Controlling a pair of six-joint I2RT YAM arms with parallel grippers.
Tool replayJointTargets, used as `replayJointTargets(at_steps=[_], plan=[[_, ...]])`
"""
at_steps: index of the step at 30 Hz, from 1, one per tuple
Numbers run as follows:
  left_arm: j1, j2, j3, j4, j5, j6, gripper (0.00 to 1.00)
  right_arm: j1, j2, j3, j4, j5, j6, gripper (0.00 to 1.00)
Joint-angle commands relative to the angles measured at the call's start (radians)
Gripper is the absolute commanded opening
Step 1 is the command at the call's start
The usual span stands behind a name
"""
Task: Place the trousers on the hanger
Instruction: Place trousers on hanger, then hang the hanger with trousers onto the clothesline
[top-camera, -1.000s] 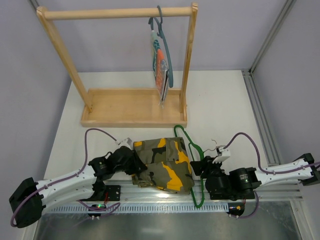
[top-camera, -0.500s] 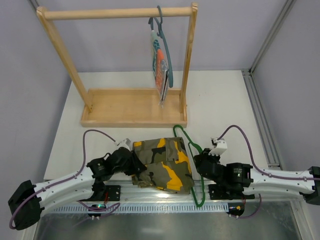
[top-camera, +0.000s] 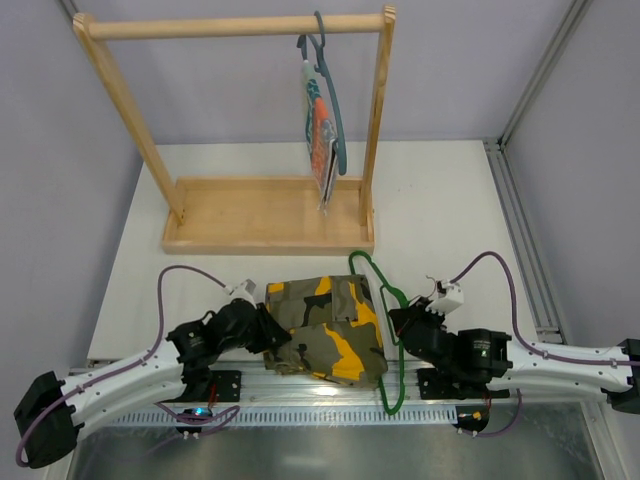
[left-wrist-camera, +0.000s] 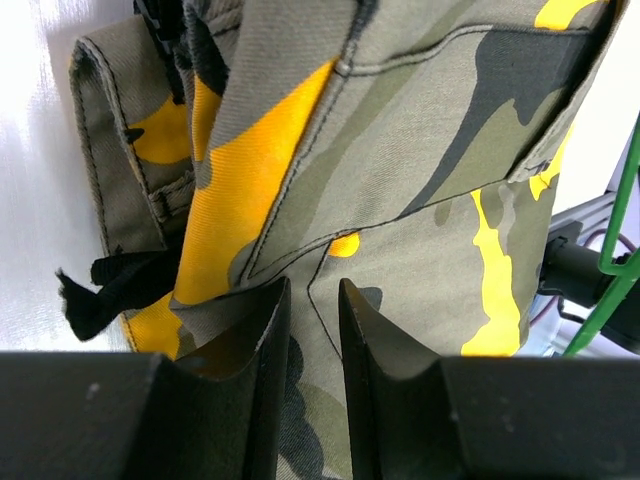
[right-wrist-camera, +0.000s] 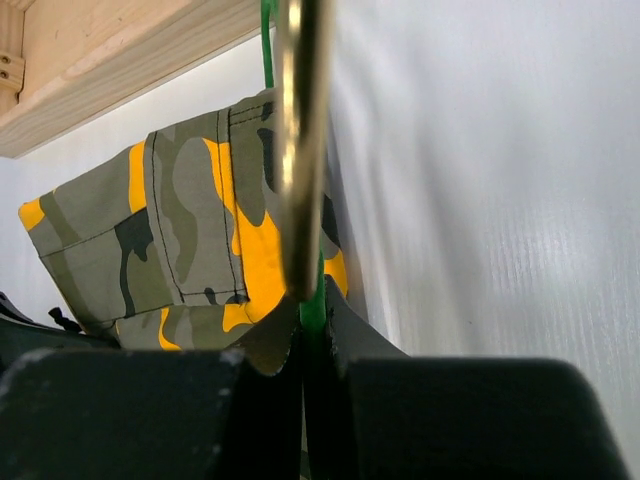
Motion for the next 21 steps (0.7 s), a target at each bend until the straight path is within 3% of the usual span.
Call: replayJointTargets(at_steps=[1,5,10,12,15,21], plan=[[-0.008,0.006,-0.045,0.03,0.054,-0.034,0.26,-0.009,0.019,-0.016,0.002,0.109,0.064,0.04],[-0.014,-0.045,0.0,-0.028,0.049,-0.017,0.27,-0.006,0.013,-0.019,0.021,0.091,0.04,0.04],[-0.012,-0.048,0.224,-0.182,-0.01,0.11,0.29,-0.006,-0.025,-0.027,0.007,0.075,0.029,0.04],[-0.014,-0.005,0.252,-0.158,0.065,0.164,0.29,-0.006,-0.047,-0.031,-0.001,0.074,0.027,0.04],[-0.026,0.111,0.22,-0.035,0.219,0.167,0.22,-0.006,-0.073,-0.034,-0.024,0.074,0.036,0.04],[-0.144,0.138,0.074,0.045,0.209,0.104,0.08,-0.006,-0.121,-0.024,-0.097,0.08,0.052,0.04]])
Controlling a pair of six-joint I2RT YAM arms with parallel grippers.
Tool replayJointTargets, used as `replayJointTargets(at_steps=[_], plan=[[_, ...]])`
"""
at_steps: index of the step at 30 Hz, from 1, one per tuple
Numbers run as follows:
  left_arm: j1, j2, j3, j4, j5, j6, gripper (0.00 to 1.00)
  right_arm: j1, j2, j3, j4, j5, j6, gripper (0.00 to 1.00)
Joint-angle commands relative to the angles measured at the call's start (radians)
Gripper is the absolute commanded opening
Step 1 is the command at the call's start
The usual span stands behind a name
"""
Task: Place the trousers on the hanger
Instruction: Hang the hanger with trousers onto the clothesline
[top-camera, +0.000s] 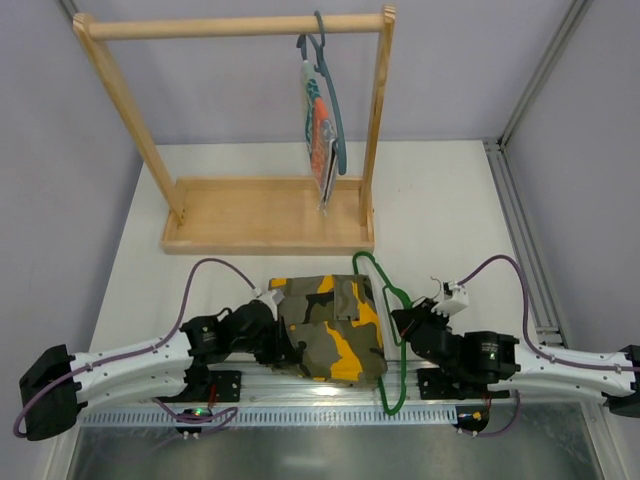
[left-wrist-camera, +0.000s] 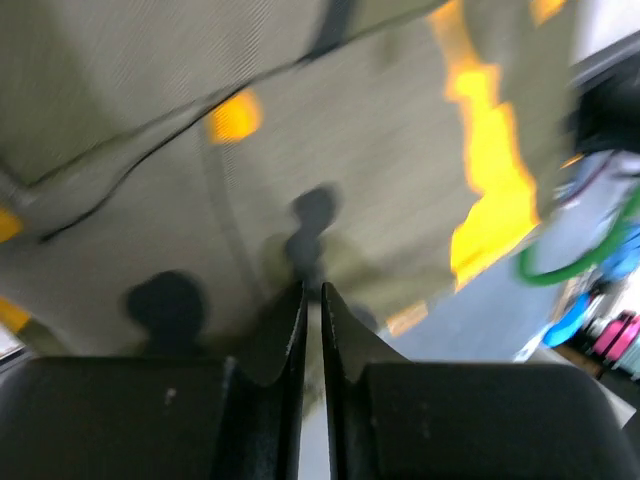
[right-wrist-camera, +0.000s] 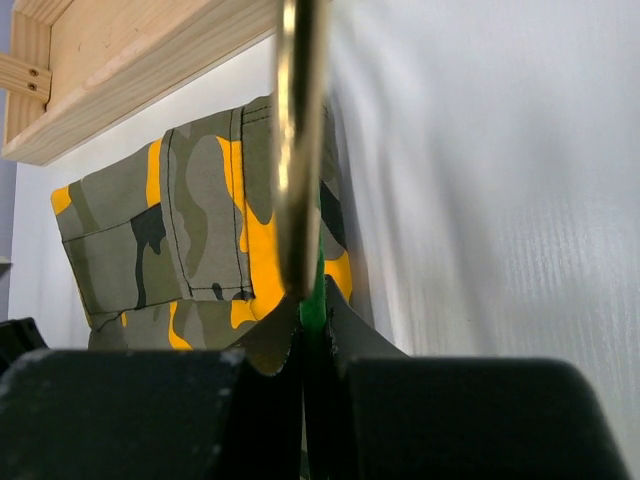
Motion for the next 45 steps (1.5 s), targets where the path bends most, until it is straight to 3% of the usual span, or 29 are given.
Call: replayJointTargets(at_steps=[1,9,14,17,18,20,25,33,45], plan=[[-0.034,-0.028,-0.076,0.06,0.042,-0.022,0.09,-0.008,-0.036,0.007,-0.076,0.083,0.029,0.04],[-0.034,0.001,-0.108,0.123,0.054,-0.041,0.18,-0.006,-0.028,0.01,-0.059,0.089,0.019,0.04],[0.003,-0.029,0.171,-0.113,-0.122,0.045,0.22,-0.006,-0.001,0.006,-0.037,0.07,0.016,0.04],[0.075,0.053,0.346,-0.257,-0.244,0.103,0.11,-0.006,-0.007,-0.003,-0.034,0.066,0.018,0.04],[0.096,0.109,0.378,-0.295,-0.254,0.138,0.01,-0.006,-0.014,-0.005,-0.034,0.064,0.019,0.04],[0.159,0.168,0.435,-0.308,-0.247,0.172,0.01,-0.006,-0.027,-0.011,-0.034,0.064,0.016,0.04],[0.28,0.267,0.421,-0.293,-0.314,0.211,0.01,-0.006,-0.053,-0.011,-0.036,0.063,0.002,0.04],[0.316,0.416,0.228,-0.11,-0.265,0.159,0.01,-0.006,-0.054,0.018,-0.033,0.093,-0.031,0.04],[0.325,0.297,0.268,-0.198,-0.232,0.176,0.01,-0.003,0.037,0.245,0.088,0.139,-0.342,0.04]])
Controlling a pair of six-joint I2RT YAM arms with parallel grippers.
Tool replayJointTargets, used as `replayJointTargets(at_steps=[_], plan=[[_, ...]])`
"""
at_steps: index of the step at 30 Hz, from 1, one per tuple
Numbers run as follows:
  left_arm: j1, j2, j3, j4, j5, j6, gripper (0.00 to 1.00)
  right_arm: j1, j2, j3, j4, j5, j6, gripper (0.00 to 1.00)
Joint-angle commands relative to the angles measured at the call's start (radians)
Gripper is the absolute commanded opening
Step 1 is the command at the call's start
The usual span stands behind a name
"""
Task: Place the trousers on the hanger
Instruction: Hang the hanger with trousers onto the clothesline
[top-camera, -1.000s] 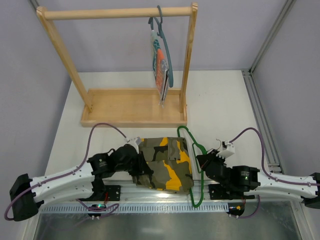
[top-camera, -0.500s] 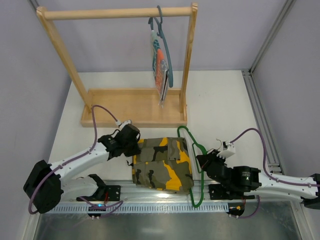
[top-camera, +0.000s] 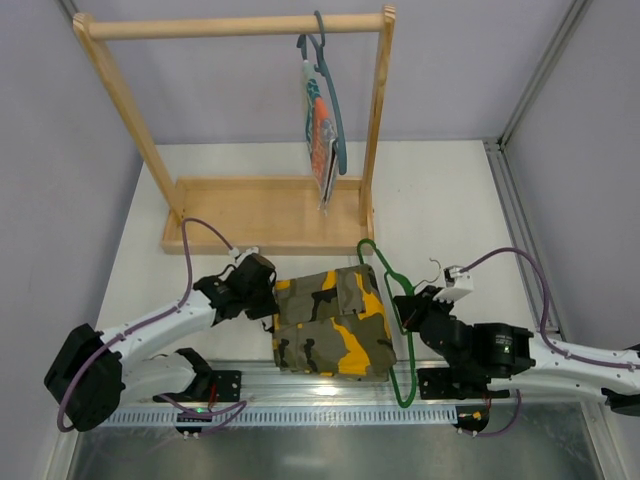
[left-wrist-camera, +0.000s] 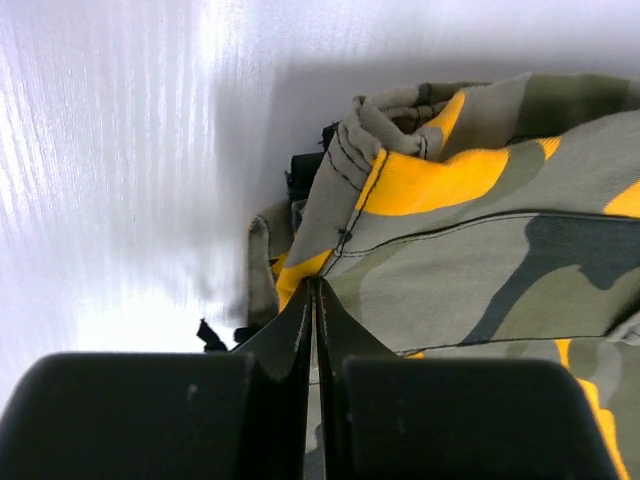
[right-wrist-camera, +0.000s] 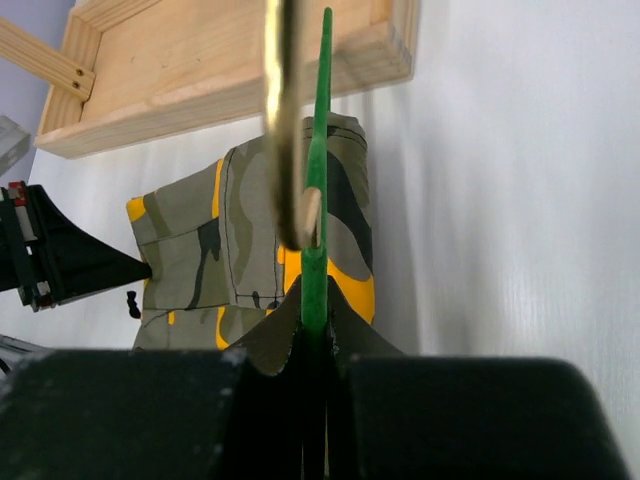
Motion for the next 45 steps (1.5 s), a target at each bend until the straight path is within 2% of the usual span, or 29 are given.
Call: replayJointTargets(at_steps=[1,5,11,18,24,30,35,39,41,42,45], plan=[[0.009,-0.001,0.032,-0.037,0.006,0.016,0.01,-0.001,0.044,0.134,0.104,0.107,-0.122,0.04],[0.009,-0.03,0.079,-0.071,0.015,0.027,0.01,0.01,0.101,0.21,0.158,0.105,-0.227,0.04],[0.007,-0.145,0.26,-0.085,0.043,0.059,0.1,0.02,0.2,0.386,0.164,0.099,-0.343,0.04],[0.011,-0.203,0.353,0.099,0.234,0.031,0.23,0.048,0.339,0.582,0.161,0.059,-0.416,0.04],[0.01,-0.274,0.402,0.185,0.192,0.002,0.45,0.099,0.458,0.716,0.141,0.071,-0.436,0.04],[0.011,-0.271,0.546,0.052,0.161,0.044,0.53,0.18,0.598,0.874,0.132,0.114,-0.494,0.04],[0.011,-0.306,0.598,-0.094,0.05,0.111,0.57,0.192,0.716,0.997,0.137,0.137,-0.552,0.04],[0.011,-0.331,0.616,-0.187,-0.002,0.157,0.61,0.183,0.802,1.073,0.18,0.179,-0.633,0.04],[0.011,-0.334,0.656,-0.267,-0.104,0.148,0.61,0.162,0.889,1.156,0.184,0.17,-0.685,0.04],[0.009,-0.332,0.675,-0.365,-0.138,0.146,0.61,0.134,0.926,1.232,0.165,0.153,-0.698,0.04],[0.011,-0.331,0.708,-0.476,-0.204,0.183,0.65,0.099,1.043,1.355,0.137,0.108,-0.748,0.04]])
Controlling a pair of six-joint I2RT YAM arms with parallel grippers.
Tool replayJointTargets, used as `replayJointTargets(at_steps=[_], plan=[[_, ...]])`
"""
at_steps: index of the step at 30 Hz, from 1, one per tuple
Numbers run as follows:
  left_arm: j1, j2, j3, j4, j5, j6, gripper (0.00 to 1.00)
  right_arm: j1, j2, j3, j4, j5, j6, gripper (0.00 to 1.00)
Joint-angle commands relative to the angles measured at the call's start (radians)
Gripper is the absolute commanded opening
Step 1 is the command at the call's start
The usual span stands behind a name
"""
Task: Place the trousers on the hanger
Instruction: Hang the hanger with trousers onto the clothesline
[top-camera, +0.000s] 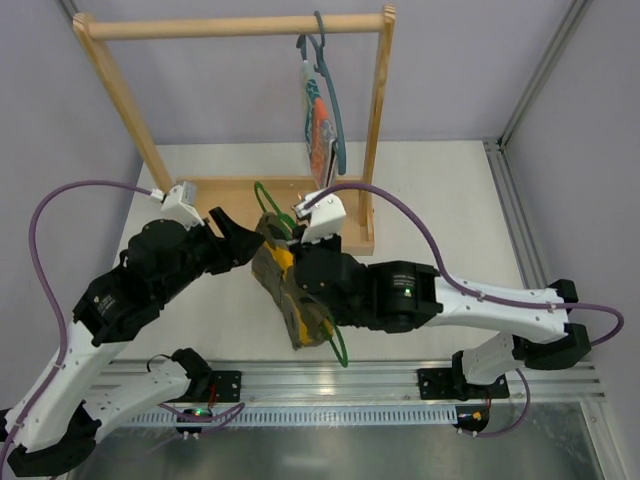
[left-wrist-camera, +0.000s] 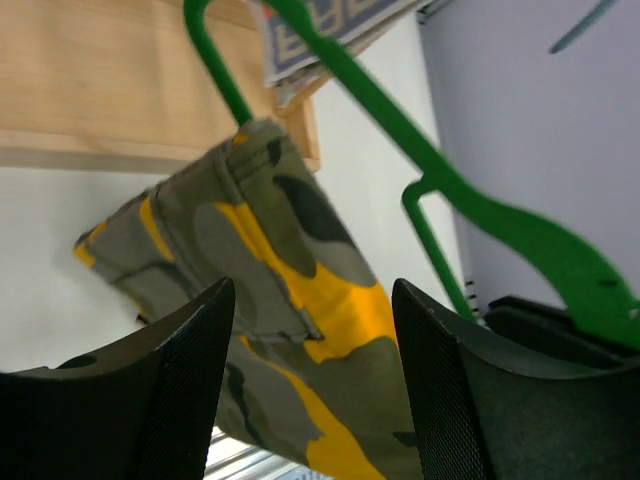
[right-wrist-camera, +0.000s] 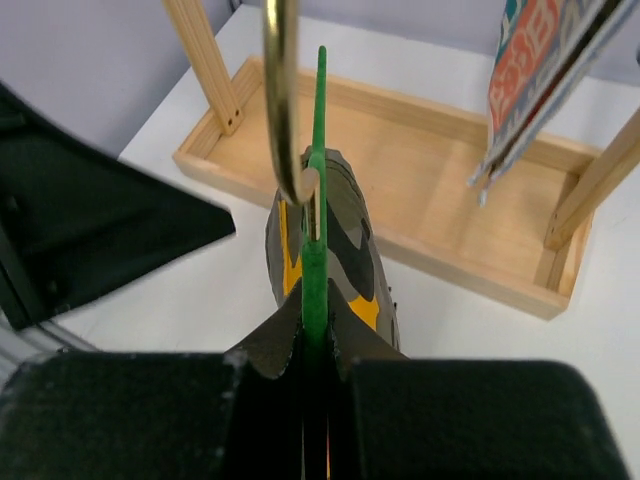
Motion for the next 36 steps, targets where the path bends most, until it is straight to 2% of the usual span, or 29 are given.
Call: replayJointTargets(at_steps=[1,6,11,15,19,22,24,27,31,36], plan=[[0.003,-0.008,0.058,-0.212,-0.139,0.055,0.65,-0.052,0.069,0.221,0.131,0.023,-0.138,0.04],[0.003,-0.107,-0.008,-0.208,-0.146,0.038,0.66,-0.137,0.213,0.448,0.109,-0.043,-0.199,0.04],[0.002,-0.207,-0.085,-0.15,-0.11,0.035,0.67,-0.206,0.354,0.609,0.267,-0.09,-0.353,0.04],[0.003,-0.244,-0.123,-0.01,-0.02,0.15,0.71,-0.255,0.459,0.789,0.301,-0.084,-0.405,0.04],[0.003,-0.213,-0.051,0.102,0.035,0.233,0.74,-0.255,0.448,0.751,0.373,-0.026,-0.4,0.04],[0.003,-0.127,0.01,0.186,0.171,0.253,0.75,-0.255,0.434,0.726,0.39,0.008,-0.382,0.04],[0.002,-0.057,0.024,0.238,0.286,0.231,0.75,-0.255,0.431,0.726,0.376,0.018,-0.368,0.04],[0.003,0.006,0.021,0.318,0.354,0.19,0.75,-0.255,0.415,0.705,0.368,0.029,-0.344,0.04],[0.003,0.034,-0.013,0.46,0.396,0.116,0.75,-0.255,0.369,0.632,0.394,0.04,-0.319,0.04],[0.003,0.071,-0.048,0.514,0.416,0.046,0.71,-0.257,0.326,0.563,0.407,0.051,-0.285,0.04]])
